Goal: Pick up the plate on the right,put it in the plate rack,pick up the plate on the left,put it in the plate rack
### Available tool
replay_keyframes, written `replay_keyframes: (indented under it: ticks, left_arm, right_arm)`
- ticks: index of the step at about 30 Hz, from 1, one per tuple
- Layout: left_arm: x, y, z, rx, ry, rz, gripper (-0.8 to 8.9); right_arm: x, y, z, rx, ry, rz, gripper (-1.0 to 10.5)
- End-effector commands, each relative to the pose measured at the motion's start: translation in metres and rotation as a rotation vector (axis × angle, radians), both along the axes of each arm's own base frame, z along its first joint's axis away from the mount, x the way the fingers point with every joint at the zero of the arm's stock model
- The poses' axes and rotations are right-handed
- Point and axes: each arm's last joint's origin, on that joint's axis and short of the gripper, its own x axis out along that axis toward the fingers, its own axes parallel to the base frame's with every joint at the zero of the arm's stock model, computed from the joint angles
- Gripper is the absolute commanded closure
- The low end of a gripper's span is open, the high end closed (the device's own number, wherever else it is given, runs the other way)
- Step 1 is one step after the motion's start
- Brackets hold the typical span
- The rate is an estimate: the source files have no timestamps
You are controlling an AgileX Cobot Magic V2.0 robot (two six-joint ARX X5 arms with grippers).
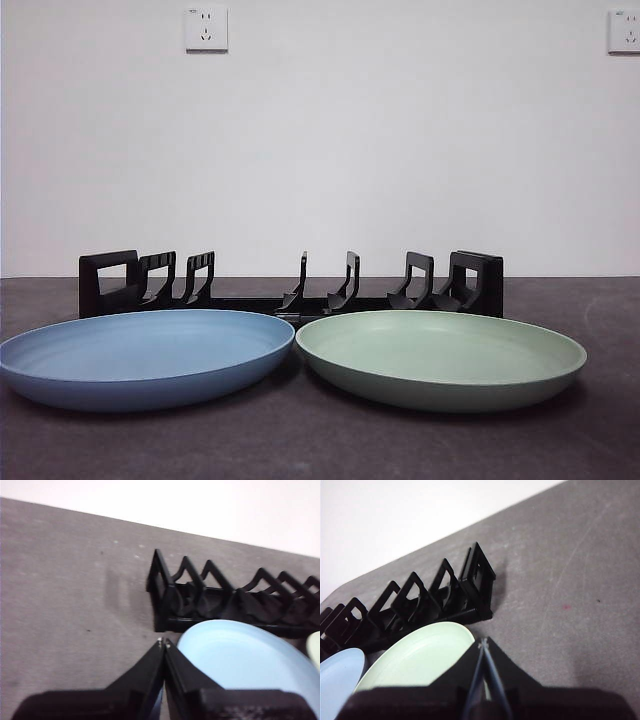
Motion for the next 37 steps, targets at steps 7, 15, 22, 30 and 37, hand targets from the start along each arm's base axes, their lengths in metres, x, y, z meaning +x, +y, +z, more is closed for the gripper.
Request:
replay_keyframes:
  ticks: [7,15,22,30,37]
  left_arm:
    - [0.004,-0.001,0.032,-0.058,0.017,-0.035,8.21]
    - [0.025,-0.004,0.054,-0.072,0.144,-0.114,8.21]
    - [0.065,-0.011,0.065,-0.128,0.335,-0.277,8.21]
    - [0.098,-0.016,0.058,-0.161,0.465,-0.382,4.77]
    - [0.108,-0.026,0.068,-0.142,0.403,-0.427,4.63]
  right_arm:
    - [0.018,0.002,0.033,-0.046,0.090,0.004,9.6]
    - [0.056,0.006,0.050,-0.103,0.249,0.057,9.6]
    - [0.102,0.015,0.051,-0.087,0.404,0.237,9.5]
    - [0.126,0.018,0.035,-0.158,0.503,0.303,6.9]
    - [0.133,0.026,0.017,-0.159,0.581,0.339,7.0]
